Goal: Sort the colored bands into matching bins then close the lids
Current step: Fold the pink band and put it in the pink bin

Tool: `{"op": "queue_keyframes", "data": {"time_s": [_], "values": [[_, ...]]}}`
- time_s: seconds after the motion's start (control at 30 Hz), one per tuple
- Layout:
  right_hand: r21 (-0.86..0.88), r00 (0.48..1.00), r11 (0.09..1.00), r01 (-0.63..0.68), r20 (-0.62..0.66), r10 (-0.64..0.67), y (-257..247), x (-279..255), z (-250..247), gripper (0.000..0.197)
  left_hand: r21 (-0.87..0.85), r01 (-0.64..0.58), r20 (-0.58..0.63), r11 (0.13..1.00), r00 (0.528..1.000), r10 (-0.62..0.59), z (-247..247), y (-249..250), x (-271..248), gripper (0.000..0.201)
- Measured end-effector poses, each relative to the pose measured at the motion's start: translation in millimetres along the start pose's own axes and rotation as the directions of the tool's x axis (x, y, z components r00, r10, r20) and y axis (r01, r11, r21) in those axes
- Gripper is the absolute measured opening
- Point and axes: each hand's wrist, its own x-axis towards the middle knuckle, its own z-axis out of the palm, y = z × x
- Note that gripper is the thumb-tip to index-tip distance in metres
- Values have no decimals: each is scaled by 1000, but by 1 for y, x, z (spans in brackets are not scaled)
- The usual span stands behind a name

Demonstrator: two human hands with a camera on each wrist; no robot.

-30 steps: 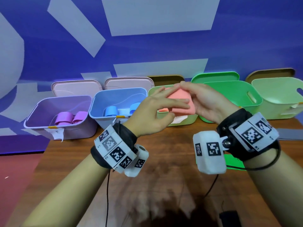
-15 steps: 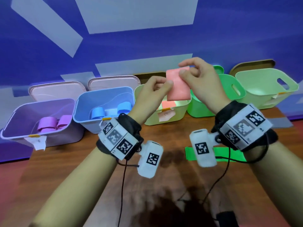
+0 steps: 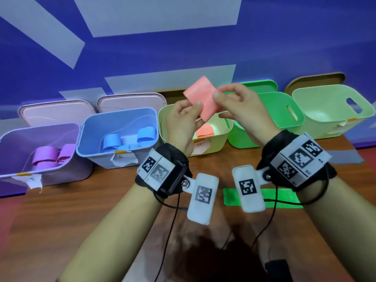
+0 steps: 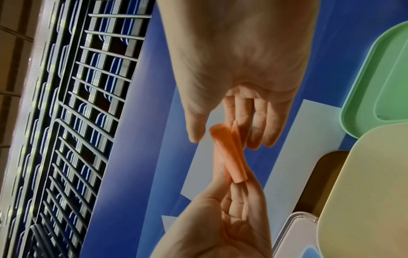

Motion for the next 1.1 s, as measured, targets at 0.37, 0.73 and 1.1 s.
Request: {"op": "queue_keyframes", "data": {"time_s": [0.37, 0.73, 1.1], "values": [[70, 997, 996, -60, 48, 57, 20, 51, -9, 18, 5, 19, 18, 1000, 1000, -19, 9, -13, 27, 17], [-197, 911, 949, -246, 286, 296, 55, 120, -17, 15, 384, 279, -162, 880, 959, -233, -7, -27, 82, 12], [-482, 769, 761, -435, 241, 592, 133, 156, -7, 23, 781, 469, -162, 411, 789, -592, -25, -54, 151, 32]]}}
